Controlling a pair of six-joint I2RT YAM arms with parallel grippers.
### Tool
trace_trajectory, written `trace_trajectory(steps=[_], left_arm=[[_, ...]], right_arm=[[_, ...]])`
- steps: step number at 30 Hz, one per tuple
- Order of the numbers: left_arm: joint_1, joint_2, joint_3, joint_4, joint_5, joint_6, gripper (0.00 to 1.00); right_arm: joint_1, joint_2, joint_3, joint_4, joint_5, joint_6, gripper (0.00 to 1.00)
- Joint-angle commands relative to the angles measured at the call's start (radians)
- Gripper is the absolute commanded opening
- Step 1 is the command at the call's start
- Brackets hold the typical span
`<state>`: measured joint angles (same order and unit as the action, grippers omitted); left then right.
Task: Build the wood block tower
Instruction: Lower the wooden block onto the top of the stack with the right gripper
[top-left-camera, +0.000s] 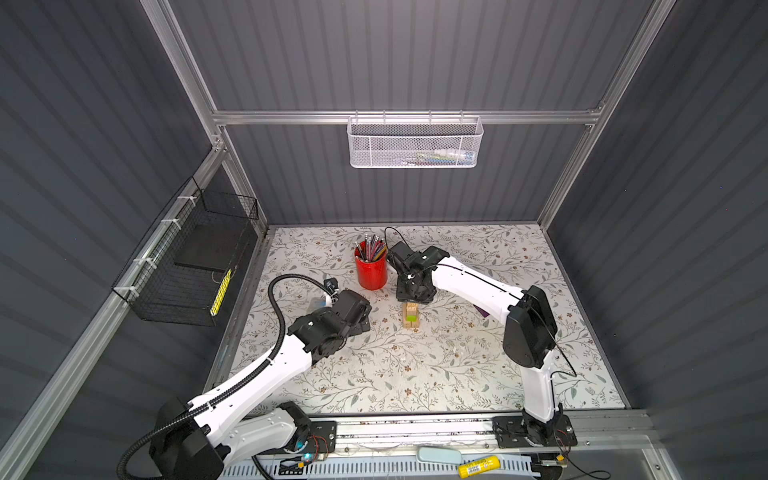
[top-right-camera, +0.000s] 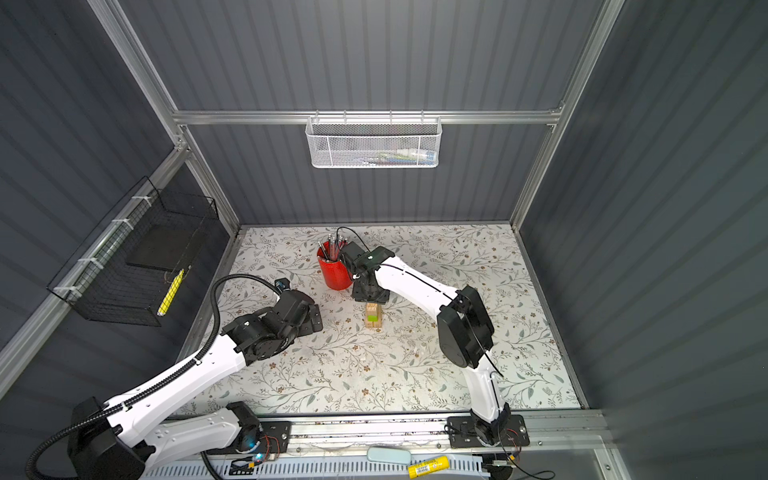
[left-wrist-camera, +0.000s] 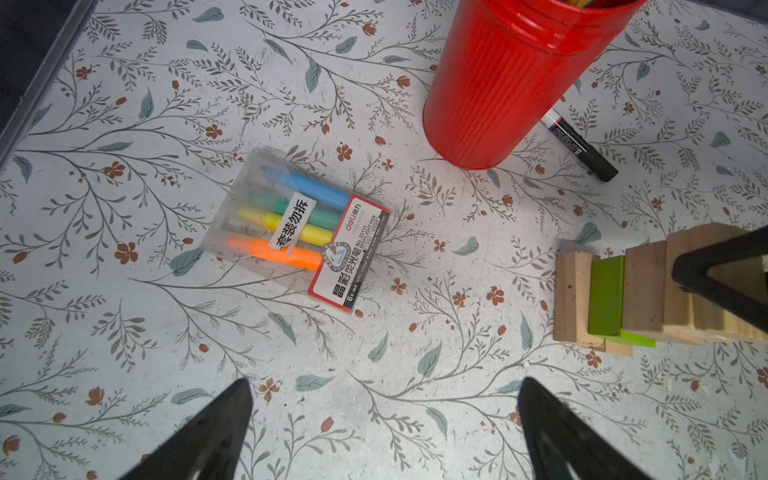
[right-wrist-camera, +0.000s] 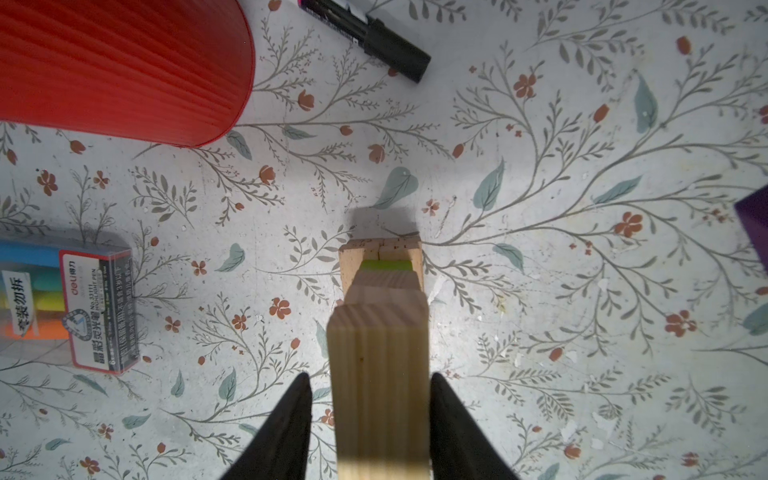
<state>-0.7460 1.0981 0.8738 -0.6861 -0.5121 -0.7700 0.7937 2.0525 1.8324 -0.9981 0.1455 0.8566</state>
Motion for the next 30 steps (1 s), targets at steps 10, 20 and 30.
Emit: trace_trajectory(steps=[10, 20, 30], left_arm=[[0.006, -0.001, -0.005, -0.010, 0.003, -0.012, 1.00], [0.006, 0.008, 0.004, -0.011, 0.007, -0.011, 1.00], [0.005, -0.016, 0.053, -0.042, 0.032, 0.008, 1.00]], right_arm=[[0.001, 0.031, -0.013, -0.018, 0.018, 0.008, 0.42], [0.001, 0.015, -0.007, -0.020, 0.020, 0.000, 0.48], [-0.001, -0.174, -0.029, 0.011, 0.049, -0.074, 0.64]])
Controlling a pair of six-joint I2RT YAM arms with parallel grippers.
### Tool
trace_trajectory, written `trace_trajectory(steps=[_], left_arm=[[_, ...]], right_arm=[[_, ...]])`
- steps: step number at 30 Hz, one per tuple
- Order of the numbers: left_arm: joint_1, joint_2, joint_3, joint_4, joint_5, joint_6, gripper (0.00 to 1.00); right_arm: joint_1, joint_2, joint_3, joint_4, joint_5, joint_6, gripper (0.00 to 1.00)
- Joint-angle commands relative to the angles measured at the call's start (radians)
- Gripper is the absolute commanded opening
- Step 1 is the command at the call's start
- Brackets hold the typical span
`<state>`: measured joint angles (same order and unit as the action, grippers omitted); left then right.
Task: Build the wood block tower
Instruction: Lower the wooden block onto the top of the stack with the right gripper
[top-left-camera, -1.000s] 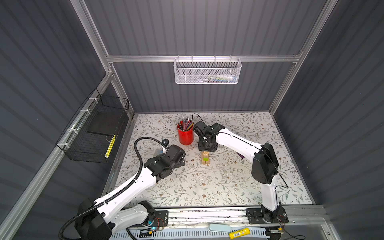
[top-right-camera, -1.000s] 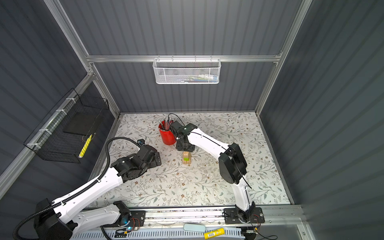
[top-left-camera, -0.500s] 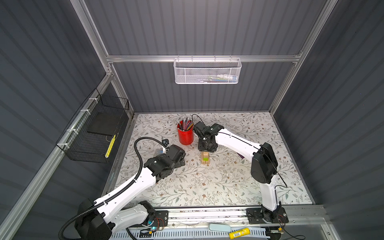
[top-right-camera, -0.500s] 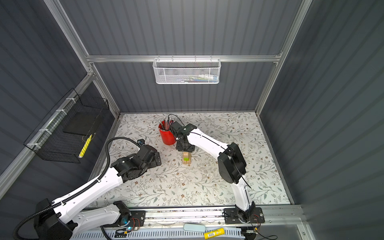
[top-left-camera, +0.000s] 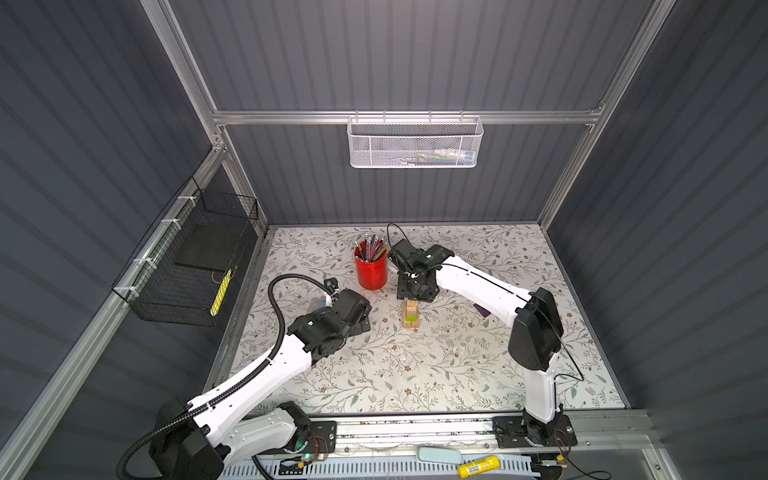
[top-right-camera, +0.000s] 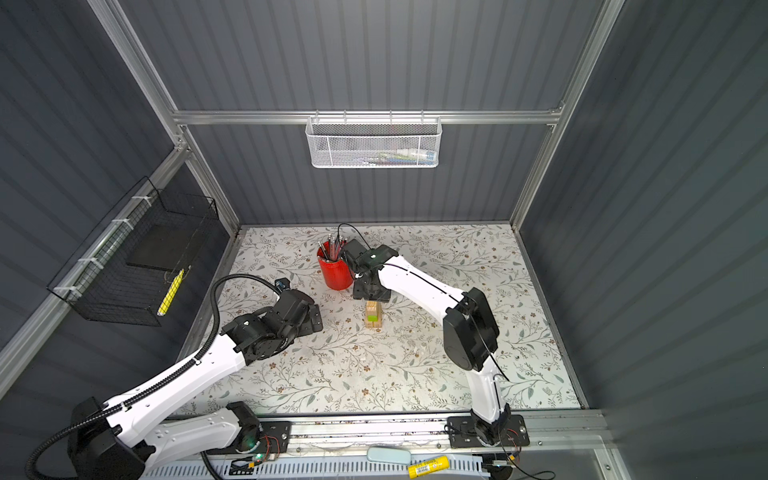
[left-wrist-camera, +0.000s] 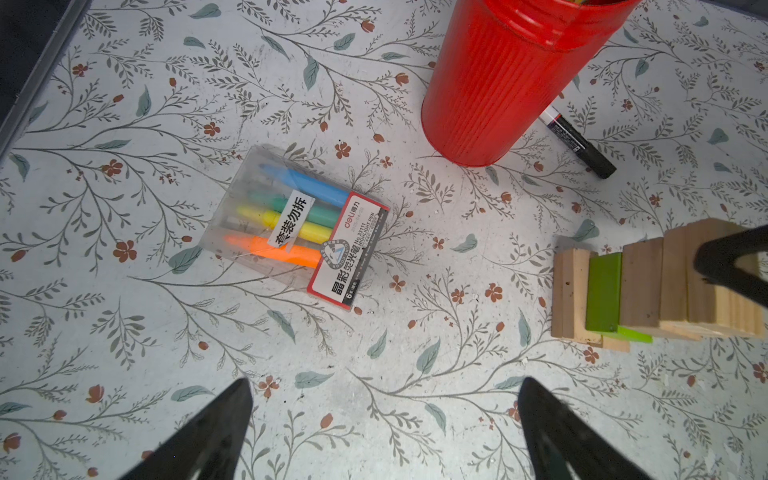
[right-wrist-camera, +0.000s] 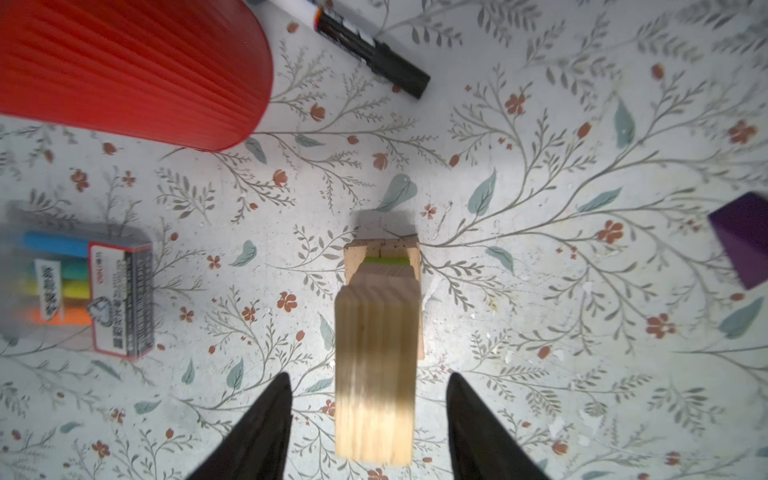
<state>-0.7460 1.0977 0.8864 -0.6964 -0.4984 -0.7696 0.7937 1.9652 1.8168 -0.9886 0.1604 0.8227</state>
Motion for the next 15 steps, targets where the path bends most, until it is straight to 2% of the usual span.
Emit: trace_trajectory(steps=[1, 8, 15], left_arm=[[0.006, -0.020, 0.044, -0.027, 0.028, 0.015, 1.00], [0.006, -0.027, 0.081, -0.013, 0.101, 0.051, 1.00], [0.004, -0.018, 0.085, 0.073, 0.235, 0.090, 1.00]], right_arm=[[-0.004, -0.116, -0.029, 0.012, 0.035, -0.053, 0.66], [-0.062, -0.333, -0.215, 0.090, 0.057, -0.133, 0.79], [-0.230, -0.533, -0.529, 0.242, -0.032, -0.237, 0.93]])
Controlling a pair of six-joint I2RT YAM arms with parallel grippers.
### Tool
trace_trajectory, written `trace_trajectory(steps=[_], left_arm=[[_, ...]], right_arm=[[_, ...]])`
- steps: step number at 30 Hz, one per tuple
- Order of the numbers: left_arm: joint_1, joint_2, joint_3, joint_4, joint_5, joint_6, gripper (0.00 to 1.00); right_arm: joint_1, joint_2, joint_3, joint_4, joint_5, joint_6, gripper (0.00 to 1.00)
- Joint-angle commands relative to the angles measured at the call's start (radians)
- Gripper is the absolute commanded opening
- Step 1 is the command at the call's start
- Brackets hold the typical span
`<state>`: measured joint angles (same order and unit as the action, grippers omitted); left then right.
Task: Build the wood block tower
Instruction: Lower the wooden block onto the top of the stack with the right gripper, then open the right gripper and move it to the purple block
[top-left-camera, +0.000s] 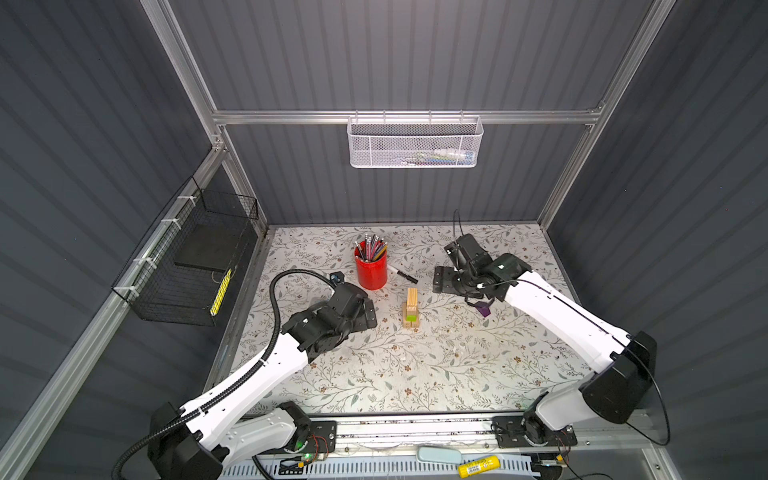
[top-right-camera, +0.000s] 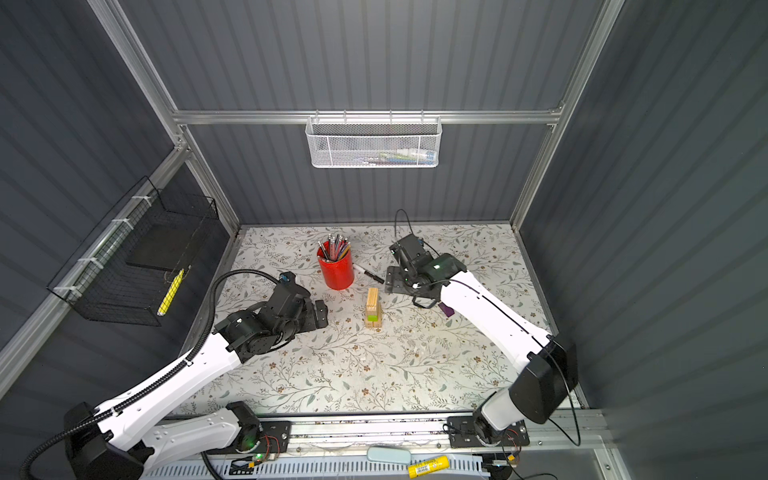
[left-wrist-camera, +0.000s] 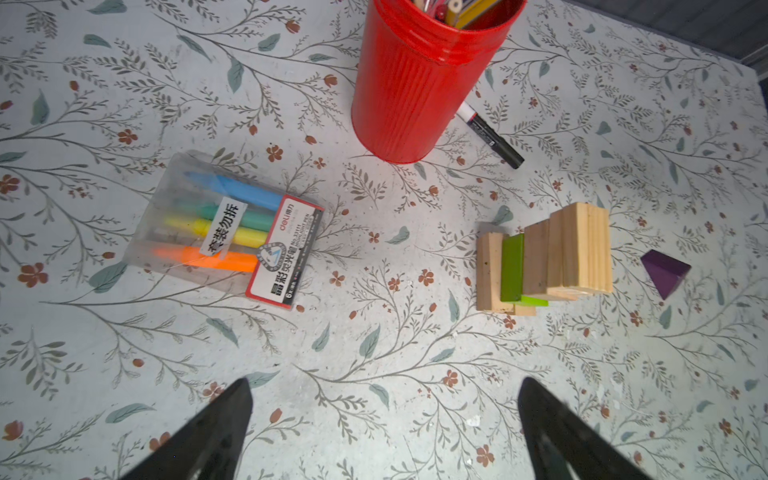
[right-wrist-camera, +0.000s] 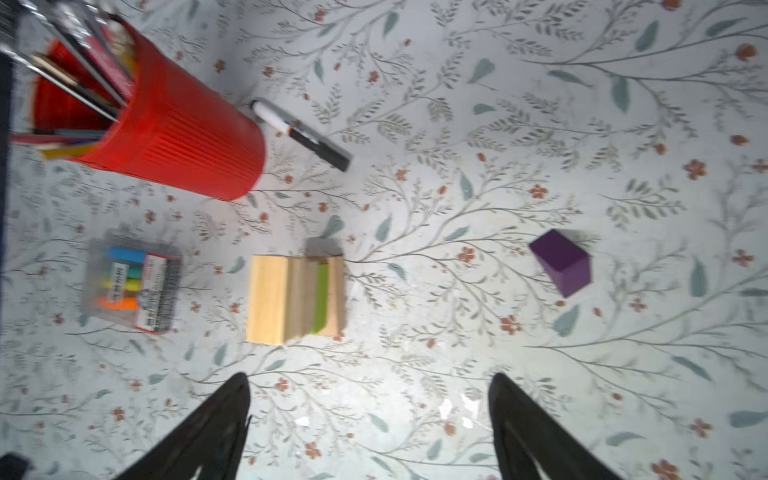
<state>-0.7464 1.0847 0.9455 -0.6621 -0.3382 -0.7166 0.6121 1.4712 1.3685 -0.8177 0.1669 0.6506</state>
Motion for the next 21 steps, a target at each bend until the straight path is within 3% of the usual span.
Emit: trace_trajectory(steps=[1, 5, 10, 15, 21], left_arm=[[0.004, -0.001, 0.022, 0.057, 0.091, 0.038, 1.00], [0.001, 0.031, 0.012, 0.114, 0.151, 0.042, 1.00], [-0.049, 0.072, 0.019, 0.173, 0.162, 0.036, 1.00], [-0.083, 0.115, 0.020, 0.224, 0.161, 0.016, 1.00], [-0.095, 0.145, 0.016, 0.257, 0.143, -0.006, 1.00]], right_arm=[[-0.081, -0.052, -0.126, 0.098, -0.062, -0.079, 0.96], [-0.216, -0.087, -0.270, 0.186, -0.154, -0.098, 0.99], [-0.334, -0.066, -0.363, 0.273, -0.173, -0.137, 0.99], [-0.416, 0.046, -0.354, 0.326, -0.233, -0.185, 0.99], [-0.436, 0.183, -0.286, 0.371, -0.267, -0.220, 0.99]])
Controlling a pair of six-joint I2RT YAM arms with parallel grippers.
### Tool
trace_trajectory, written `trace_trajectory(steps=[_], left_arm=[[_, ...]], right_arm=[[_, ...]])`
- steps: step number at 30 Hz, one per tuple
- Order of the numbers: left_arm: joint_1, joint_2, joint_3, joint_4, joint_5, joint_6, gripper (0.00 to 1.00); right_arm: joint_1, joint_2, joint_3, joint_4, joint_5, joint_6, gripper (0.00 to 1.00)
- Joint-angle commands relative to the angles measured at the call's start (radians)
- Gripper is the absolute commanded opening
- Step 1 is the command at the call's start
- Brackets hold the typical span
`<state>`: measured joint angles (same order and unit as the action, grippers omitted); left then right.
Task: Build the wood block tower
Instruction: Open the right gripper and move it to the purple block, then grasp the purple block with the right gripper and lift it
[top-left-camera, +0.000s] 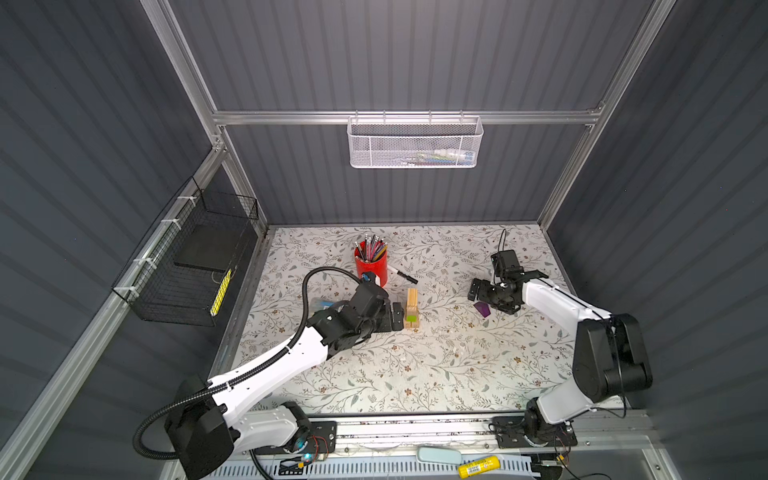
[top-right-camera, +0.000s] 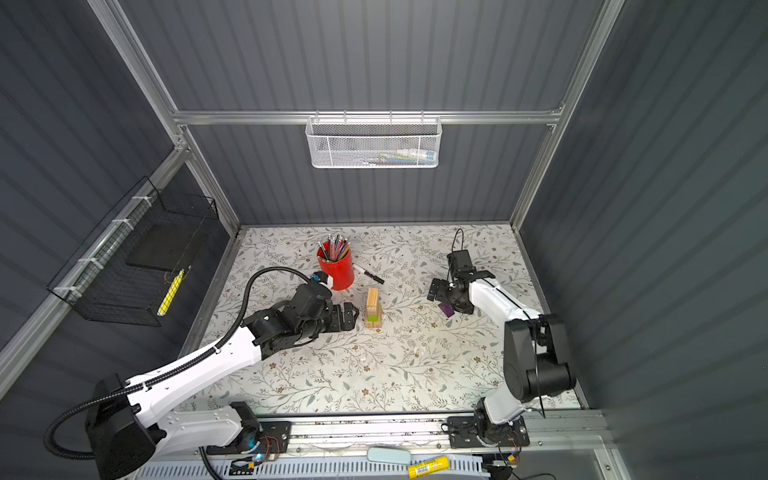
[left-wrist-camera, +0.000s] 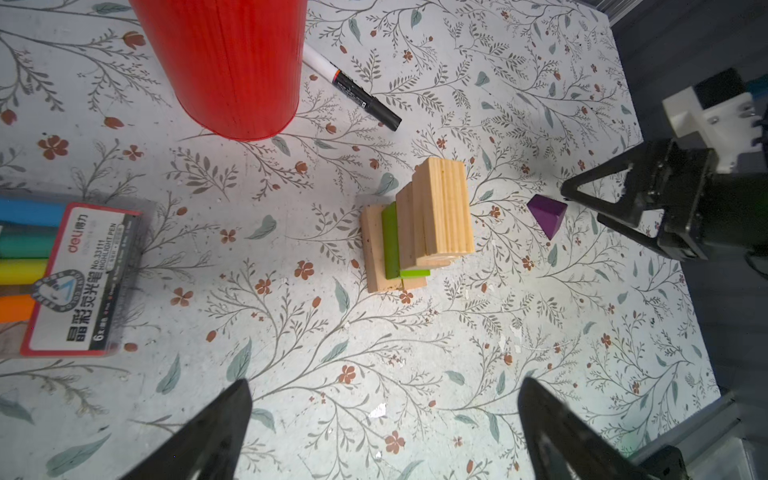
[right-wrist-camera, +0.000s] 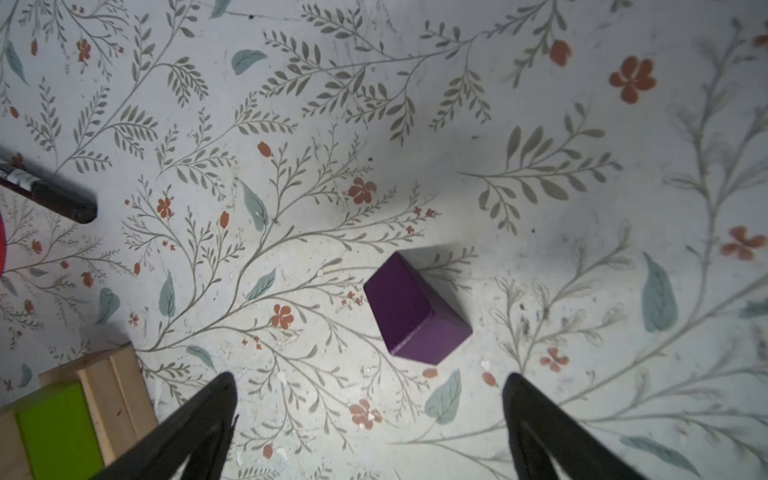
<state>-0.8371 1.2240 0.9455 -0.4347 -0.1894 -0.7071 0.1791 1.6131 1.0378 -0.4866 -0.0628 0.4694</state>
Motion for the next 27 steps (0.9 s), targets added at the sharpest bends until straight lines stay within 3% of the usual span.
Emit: trace_trajectory(steps=[1, 7, 12, 15, 27], left_arm=[[-0.005, 0.006, 0.014, 0.031, -0.011, -0.018, 1.00], [-0.005, 0.004, 0.004, 0.016, -0.052, -0.023, 1.00], [-0.005, 0.002, 0.005, -0.015, -0.084, -0.019, 1.00], [-0.005, -0.001, 0.005, -0.023, -0.099, -0.015, 1.00], [-0.005, -0.018, 0.011, -0.063, -0.140, -0.012, 1.00]], right_arm=[[-0.003, 0.066, 0.055, 0.039, -0.031, -0.040, 0.99], [-0.007, 0.175, 0.103, 0.024, -0.052, -0.068, 0.99], [0.004, 0.174, 0.060, 0.027, -0.086, -0.068, 0.99], [0.043, 0.158, 0.035, 0.008, -0.047, -0.077, 0.97], [0.070, 0.153, 0.021, -0.046, 0.141, 0.026, 0.72]])
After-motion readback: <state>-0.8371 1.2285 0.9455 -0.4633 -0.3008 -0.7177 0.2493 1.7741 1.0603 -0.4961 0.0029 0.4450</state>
